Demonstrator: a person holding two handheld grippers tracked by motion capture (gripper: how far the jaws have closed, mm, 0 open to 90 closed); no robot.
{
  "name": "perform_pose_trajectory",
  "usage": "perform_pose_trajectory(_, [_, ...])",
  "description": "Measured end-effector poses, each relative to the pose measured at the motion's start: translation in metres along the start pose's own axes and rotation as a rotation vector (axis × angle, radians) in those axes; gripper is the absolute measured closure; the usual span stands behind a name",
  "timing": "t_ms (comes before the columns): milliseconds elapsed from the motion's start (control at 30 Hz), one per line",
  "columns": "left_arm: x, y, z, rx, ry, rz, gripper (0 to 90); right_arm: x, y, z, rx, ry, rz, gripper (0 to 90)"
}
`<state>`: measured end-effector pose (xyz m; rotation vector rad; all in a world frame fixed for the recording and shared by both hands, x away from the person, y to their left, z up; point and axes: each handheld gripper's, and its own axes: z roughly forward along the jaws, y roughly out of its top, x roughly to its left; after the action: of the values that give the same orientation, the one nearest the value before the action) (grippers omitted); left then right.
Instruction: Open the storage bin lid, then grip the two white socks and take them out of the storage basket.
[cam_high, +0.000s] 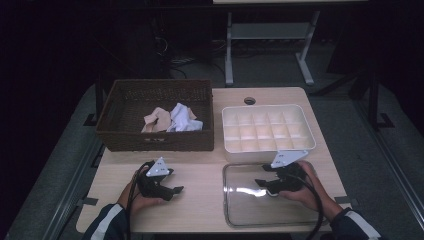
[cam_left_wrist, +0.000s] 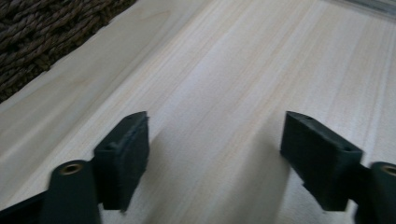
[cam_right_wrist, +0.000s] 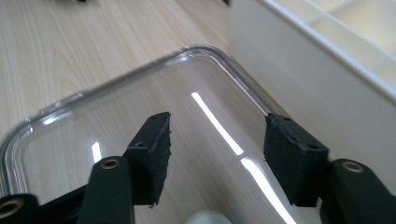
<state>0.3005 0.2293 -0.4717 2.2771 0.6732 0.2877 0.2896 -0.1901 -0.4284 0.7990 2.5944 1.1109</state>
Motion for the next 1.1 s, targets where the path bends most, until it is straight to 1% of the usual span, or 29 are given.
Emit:
perform_pose_trajectory(33, [0.002, -0.001, 0.001, -0.009, 0.000, -0.006, 19.3, 0.003, 0.002, 0.005, -0.003, 0.010, -0.003, 38.5])
perform_pose_trajectory(67, [0.002, -0.003, 0.002, -0.030, 0.002, -0.011, 17.6, 0.007, 0.004, 0.011, -0.002, 0.016, -0.010, 37.4])
perform_pose_trajectory(133, [0.002, -0.002, 0.003, -0.027, 0.010, -0.014, 16.8, 0.013, 0.008, 0.021, 0.007, 0.029, -0.026, 35.2])
perform_pose_trajectory(200, [0.002, -0.002, 0.004, -0.031, 0.011, -0.023, 15.9, 0.019, 0.011, 0.031, -0.005, 0.042, -0.034, 31.0])
perform_pose_trajectory(267, [0.002, -0.002, 0.004, -0.030, 0.012, -0.026, 15.4, 0.025, 0.015, 0.043, 0.006, 0.066, -0.046, 29.3])
perform_pose_trajectory(300, [0.002, -0.002, 0.004, -0.029, 0.013, -0.027, 15.1, 0.027, 0.017, 0.048, 0.019, 0.065, -0.057, 27.2])
perform_pose_trajectory(367, [0.002, -0.002, 0.004, -0.025, 0.013, -0.024, 14.7, 0.030, 0.017, 0.054, 0.033, 0.053, -0.095, 26.9])
perform_pose_trajectory(433, [0.002, -0.001, 0.004, -0.025, 0.014, -0.023, 14.6, 0.032, 0.017, 0.055, 0.029, 0.069, -0.097, 25.7])
perform_pose_trajectory(467, [0.002, -0.002, 0.004, -0.025, 0.014, -0.024, 14.5, 0.032, 0.017, 0.054, 0.025, 0.073, -0.087, 25.8])
perform_pose_trajectory(533, [0.002, -0.002, 0.004, -0.025, 0.014, -0.024, 14.6, 0.030, 0.017, 0.053, 0.016, 0.075, -0.087, 25.8])
perform_pose_trajectory(567, [0.002, -0.002, 0.004, -0.025, 0.015, -0.025, 14.6, 0.030, 0.017, 0.053, 0.010, 0.078, -0.066, 26.4])
perform_pose_trajectory(633, [0.001, -0.002, 0.004, -0.029, 0.014, -0.029, 14.6, 0.028, 0.016, 0.054, 0.017, 0.077, -0.055, 26.8])
perform_pose_trajectory(700, [0.002, -0.001, 0.004, -0.022, 0.013, -0.022, 14.5, 0.028, 0.013, 0.054, 0.020, 0.073, -0.074, 27.1])
perform_pose_trajectory(767, [0.003, -0.001, 0.004, -0.017, 0.010, -0.018, 14.4, 0.028, 0.010, 0.053, 0.027, 0.066, -0.081, 27.5])
perform_pose_trajectory(800, [0.002, 0.000, 0.005, -0.016, 0.010, -0.027, 14.5, 0.027, 0.009, 0.052, 0.026, 0.060, -0.102, 27.7])
perform_pose_trajectory(833, [0.003, 0.002, 0.004, 0.002, 0.013, -0.021, 14.6, 0.028, 0.009, 0.052, 0.026, 0.060, -0.103, 27.8])
perform_pose_trajectory(900, [0.003, 0.004, 0.004, 0.020, 0.015, -0.026, 15.2, 0.028, 0.008, 0.051, 0.030, 0.055, -0.113, 27.8])
perform_pose_trajectory(933, [0.003, 0.005, 0.003, 0.024, 0.018, -0.024, 17.3, 0.027, 0.008, 0.051, 0.028, 0.058, -0.115, 27.9])
perform_pose_trajectory(967, [0.003, 0.006, 0.002, 0.023, 0.016, -0.020, 20.6, 0.027, 0.008, 0.051, 0.029, 0.062, -0.108, 27.8])
perform_pose_trajectory(1000, [0.003, 0.007, 0.001, 0.024, 0.012, -0.010, 21.8, 0.027, 0.007, 0.051, 0.029, 0.064, -0.107, 27.9])
perform_pose_trajectory(1067, [0.002, 0.010, -0.002, 0.015, 0.018, -0.003, 22.2, 0.028, 0.006, 0.051, 0.032, 0.069, -0.116, 28.0])
perform_pose_trajectory(1100, [0.002, 0.012, -0.005, -0.001, 0.021, 0.000, 22.2, 0.029, 0.006, 0.052, 0.032, 0.066, -0.123, 28.1])
